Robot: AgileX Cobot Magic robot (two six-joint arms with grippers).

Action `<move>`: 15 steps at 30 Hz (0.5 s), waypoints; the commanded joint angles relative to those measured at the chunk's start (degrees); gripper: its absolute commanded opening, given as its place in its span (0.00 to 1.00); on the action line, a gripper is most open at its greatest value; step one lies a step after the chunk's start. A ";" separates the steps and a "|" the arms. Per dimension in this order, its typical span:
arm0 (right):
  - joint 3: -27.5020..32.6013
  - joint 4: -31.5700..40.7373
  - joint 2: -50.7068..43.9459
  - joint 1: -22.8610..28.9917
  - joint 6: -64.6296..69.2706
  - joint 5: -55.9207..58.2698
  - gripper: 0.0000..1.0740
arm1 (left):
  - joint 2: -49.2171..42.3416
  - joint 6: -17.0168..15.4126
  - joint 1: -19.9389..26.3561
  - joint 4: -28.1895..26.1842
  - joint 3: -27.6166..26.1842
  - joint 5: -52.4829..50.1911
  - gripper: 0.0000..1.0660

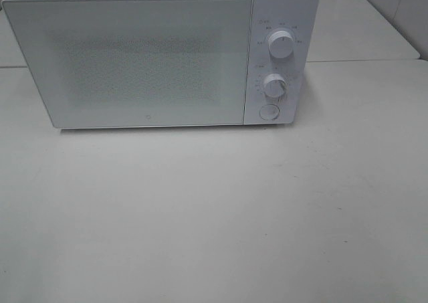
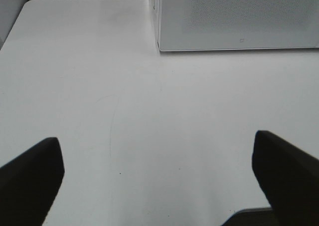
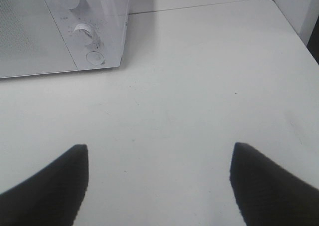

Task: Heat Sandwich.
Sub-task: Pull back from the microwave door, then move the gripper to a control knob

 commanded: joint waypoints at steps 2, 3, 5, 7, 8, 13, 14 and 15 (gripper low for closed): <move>0.06 0.29 1.49 -0.17 -0.34 -0.92 0.71 | -1.43 -0.52 0.23 -0.40 0.06 -0.06 0.91; 0.06 0.29 1.49 -0.17 -0.34 -0.92 0.71 | -1.43 -0.52 0.23 -0.40 0.06 -0.06 0.91; 0.06 0.29 3.38 -0.17 -0.34 -0.92 0.71 | -1.43 -0.52 0.23 -0.40 0.06 -0.06 0.91; -0.80 0.34 5.96 -0.17 -0.34 -2.41 0.71 | -1.43 -0.52 0.23 -0.40 0.06 -0.06 0.91; -0.80 0.34 5.96 -0.17 -0.34 -2.41 0.71 | -1.43 -0.52 0.23 -0.40 0.06 -0.06 0.91; -1.26 0.11 8.48 -0.17 -0.34 -10.08 0.71 | -1.43 -0.52 0.23 -0.40 0.06 -0.06 0.91; -1.26 0.00 9.00 -0.17 -0.40 -11.52 0.71 | -1.43 -0.52 0.23 -0.40 0.06 -0.06 0.91; -1.26 0.00 10.89 -0.17 -0.40 -14.04 0.71 | -1.43 -0.52 0.23 -0.40 0.06 -0.06 0.91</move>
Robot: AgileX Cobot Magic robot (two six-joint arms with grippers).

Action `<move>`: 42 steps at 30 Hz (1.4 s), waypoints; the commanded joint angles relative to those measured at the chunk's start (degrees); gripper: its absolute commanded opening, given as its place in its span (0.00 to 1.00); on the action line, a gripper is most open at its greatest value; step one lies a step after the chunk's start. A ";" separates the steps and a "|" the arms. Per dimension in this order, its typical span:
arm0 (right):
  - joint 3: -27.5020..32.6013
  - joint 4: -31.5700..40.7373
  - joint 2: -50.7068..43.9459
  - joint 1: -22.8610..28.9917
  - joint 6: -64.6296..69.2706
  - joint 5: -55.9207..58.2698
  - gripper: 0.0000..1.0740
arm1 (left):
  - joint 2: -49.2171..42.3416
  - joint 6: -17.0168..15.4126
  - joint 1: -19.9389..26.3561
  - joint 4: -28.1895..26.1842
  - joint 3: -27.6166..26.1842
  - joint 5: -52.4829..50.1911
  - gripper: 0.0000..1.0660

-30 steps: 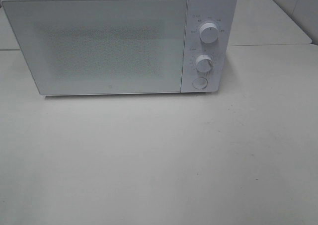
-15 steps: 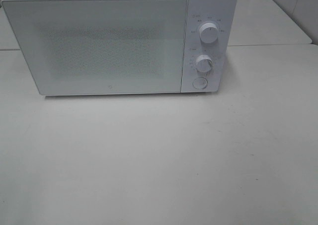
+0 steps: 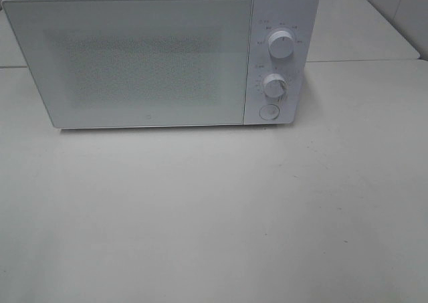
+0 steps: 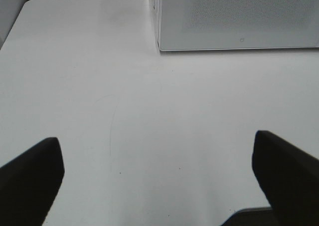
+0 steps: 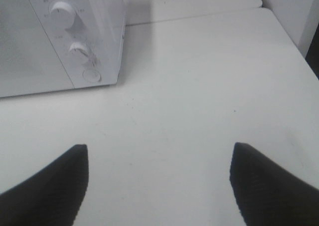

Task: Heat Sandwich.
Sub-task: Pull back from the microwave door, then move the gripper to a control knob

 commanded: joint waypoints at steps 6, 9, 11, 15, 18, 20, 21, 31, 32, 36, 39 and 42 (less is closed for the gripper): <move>-0.52 -0.23 7.85 -0.17 -0.40 -13.52 0.71 | -1.43 -0.52 0.23 -0.40 0.06 -0.17 0.91; -0.52 -1.49 12.26 -0.17 -0.69 -17.59 0.71 | -1.43 -0.52 0.23 -0.40 0.06 -0.17 0.91; -0.52 -2.52 15.01 -0.17 -0.69 -19.65 0.71 | -1.43 -0.52 0.23 -0.40 0.06 -0.17 0.91; -0.52 -2.75 20.74 -0.17 -0.80 -23.95 0.71 | -1.43 -0.52 0.23 -0.40 0.06 -0.17 0.91; -0.52 -2.69 24.81 -0.17 -0.74 -27.10 0.71 | -1.43 -0.52 0.23 -0.40 0.06 -0.17 0.91; -0.52 -2.64 27.16 -0.17 -0.74 -28.71 0.71 | -1.43 -0.52 0.23 -0.40 0.06 -0.17 0.91; -0.52 -2.64 28.13 -0.17 -0.46 -29.79 0.71 | -1.43 -0.52 0.23 -0.40 0.06 -0.17 0.91; 1.60 -2.81 40.11 -0.17 0.00 -45.95 0.71 | -1.43 -0.52 0.23 -0.40 0.06 -0.17 0.91; 1.60 -2.81 40.11 -0.17 0.00 -45.95 0.71 | -1.43 -0.52 0.23 -0.40 0.06 -0.17 0.91; 5.21 -2.81 42.74 -0.17 0.00 -55.52 0.71 | -1.43 -0.52 0.23 -0.40 0.06 -0.17 0.91; 9.22 -2.58 46.01 -0.17 -0.11 -66.92 0.71 | -1.43 -0.52 0.23 -0.40 0.06 -0.17 0.91; 11.57 -1.49 48.76 0.23 -0.23 -74.20 0.71 | -1.43 -0.52 0.23 -0.40 0.06 -0.17 0.91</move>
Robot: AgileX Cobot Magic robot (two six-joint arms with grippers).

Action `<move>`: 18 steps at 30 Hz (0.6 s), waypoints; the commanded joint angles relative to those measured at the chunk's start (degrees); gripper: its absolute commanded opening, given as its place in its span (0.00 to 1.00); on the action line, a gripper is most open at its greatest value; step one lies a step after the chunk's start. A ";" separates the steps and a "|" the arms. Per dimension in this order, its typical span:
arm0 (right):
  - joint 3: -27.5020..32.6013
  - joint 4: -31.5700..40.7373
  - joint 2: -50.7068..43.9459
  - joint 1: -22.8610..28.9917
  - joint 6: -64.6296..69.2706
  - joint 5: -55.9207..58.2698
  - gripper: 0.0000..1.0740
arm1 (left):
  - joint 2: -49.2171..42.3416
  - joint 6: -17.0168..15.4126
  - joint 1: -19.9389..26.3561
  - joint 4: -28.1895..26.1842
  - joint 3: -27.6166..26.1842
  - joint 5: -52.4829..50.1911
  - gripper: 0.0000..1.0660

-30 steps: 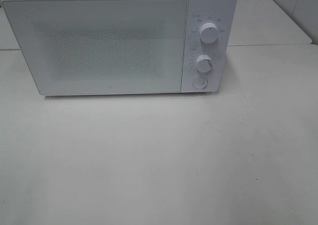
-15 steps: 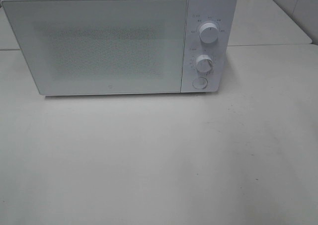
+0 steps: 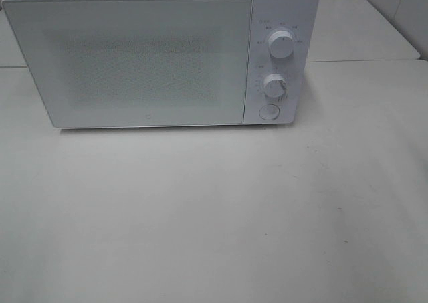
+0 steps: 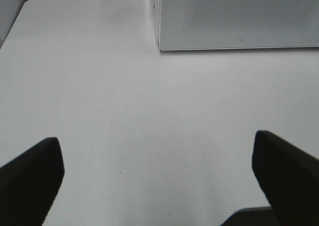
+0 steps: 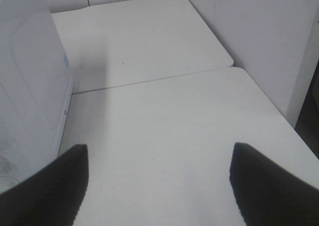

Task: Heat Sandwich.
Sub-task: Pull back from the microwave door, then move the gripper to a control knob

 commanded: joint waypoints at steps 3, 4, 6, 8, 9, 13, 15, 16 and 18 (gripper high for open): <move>3.32 4.18 5.90 3.67 -2.69 -16.79 0.71 | -1.43 -0.52 0.23 -0.40 0.06 -0.23 0.91; 3.32 4.18 5.90 3.67 -2.69 -16.79 0.71 | -1.43 -0.52 0.23 -0.40 0.06 -0.23 0.91; 3.72 6.88 8.25 6.99 -5.27 -20.57 0.70 | -1.43 -0.52 0.23 -0.40 0.06 -0.23 0.91; 3.90 11.80 12.15 12.20 -9.00 -24.24 0.70 | -1.43 -0.52 0.23 -0.40 0.06 -0.23 0.91; 3.90 11.80 12.15 12.20 -9.00 -24.24 0.70 | -1.43 -0.52 0.23 -0.40 0.06 -0.23 0.91; 3.90 18.91 17.82 20.51 -12.32 -32.66 0.72 | -1.43 -0.52 0.23 -0.40 0.06 -0.23 0.91; 3.90 20.51 19.02 22.17 -12.83 -34.61 0.73 | -1.43 -0.52 0.23 -0.40 0.06 -0.23 0.91; 3.90 21.83 20.28 23.89 -13.41 -35.98 0.74 | -1.43 -0.52 0.23 -0.40 0.06 -0.23 0.91; 3.84 26.41 23.43 28.36 -15.41 -39.42 0.77 | -1.43 -0.52 0.23 -0.40 0.06 -0.23 0.91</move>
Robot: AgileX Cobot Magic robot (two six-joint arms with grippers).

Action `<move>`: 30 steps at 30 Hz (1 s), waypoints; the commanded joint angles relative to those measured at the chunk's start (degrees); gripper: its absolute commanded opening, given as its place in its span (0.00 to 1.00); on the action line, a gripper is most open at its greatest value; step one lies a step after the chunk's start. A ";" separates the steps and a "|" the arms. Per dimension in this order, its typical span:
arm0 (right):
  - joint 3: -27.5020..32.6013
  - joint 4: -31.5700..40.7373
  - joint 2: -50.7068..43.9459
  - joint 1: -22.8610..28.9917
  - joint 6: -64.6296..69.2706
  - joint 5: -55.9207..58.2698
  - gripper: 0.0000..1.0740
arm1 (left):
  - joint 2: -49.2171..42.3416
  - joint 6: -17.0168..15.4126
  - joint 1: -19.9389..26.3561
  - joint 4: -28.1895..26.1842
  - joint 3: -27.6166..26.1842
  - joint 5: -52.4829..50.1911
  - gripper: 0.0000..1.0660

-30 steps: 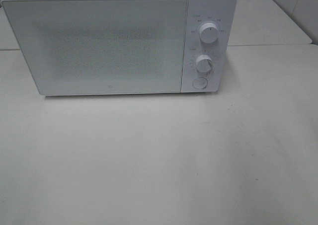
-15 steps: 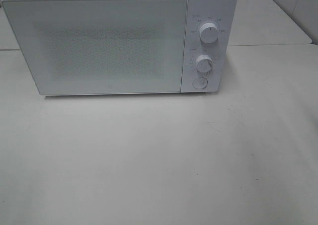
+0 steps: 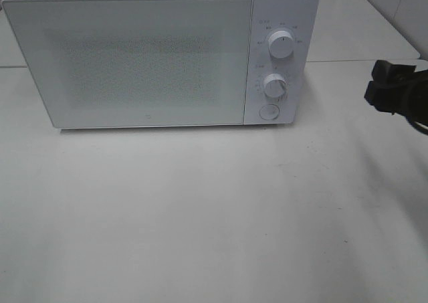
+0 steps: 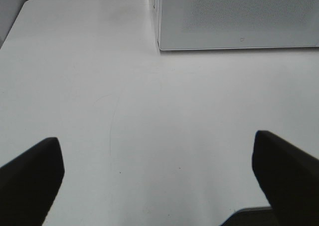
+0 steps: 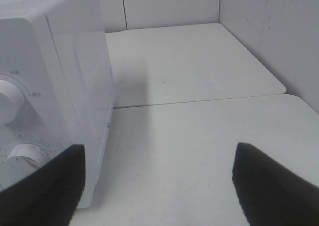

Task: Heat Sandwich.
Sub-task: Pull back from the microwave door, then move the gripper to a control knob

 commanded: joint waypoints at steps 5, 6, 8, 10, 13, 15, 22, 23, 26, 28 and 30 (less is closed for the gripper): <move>-0.06 10.08 5.84 9.40 -3.21 -7.51 0.79 | -1.43 -0.52 0.23 -0.40 0.06 -0.23 0.91; -0.11 11.57 6.70 11.00 -3.27 -8.54 0.78 | -1.43 -0.52 0.23 -0.40 0.06 -0.23 0.91; -0.97 15.01 8.88 15.41 -3.55 -10.14 0.78 | -1.43 -0.52 0.23 -0.40 0.06 -0.23 0.91; -1.55 16.04 9.68 16.73 -3.84 -10.26 0.78 | -1.43 -0.52 0.23 -0.40 0.06 -0.23 0.91; -4.30 19.94 12.61 20.51 -5.73 -10.49 0.77 | -1.43 -0.52 0.23 -0.40 0.06 -0.23 0.91; -5.10 21.03 13.46 21.31 -6.42 -10.49 0.77 | -1.43 -0.52 0.23 -0.40 0.06 -0.23 0.91; -11.12 25.55 19.19 25.10 -10.54 -10.66 0.76 | -1.43 -0.52 0.23 -0.40 0.06 -0.23 0.91; -11.12 25.55 19.19 25.10 -10.54 -10.66 0.76 | -1.43 -0.52 0.23 -0.40 0.06 -0.23 0.91; -13.87 25.44 21.49 25.38 -10.54 -9.68 0.75 | -1.43 -0.52 0.23 -0.40 0.06 -0.23 0.91; -14.38 25.44 21.94 25.38 -10.54 -9.51 0.75 | -1.43 -0.52 0.23 -0.40 0.06 -0.23 0.91; -16.10 25.44 23.26 25.38 -10.54 -9.17 0.75 | -1.43 -0.52 0.23 -0.40 0.06 -0.23 0.91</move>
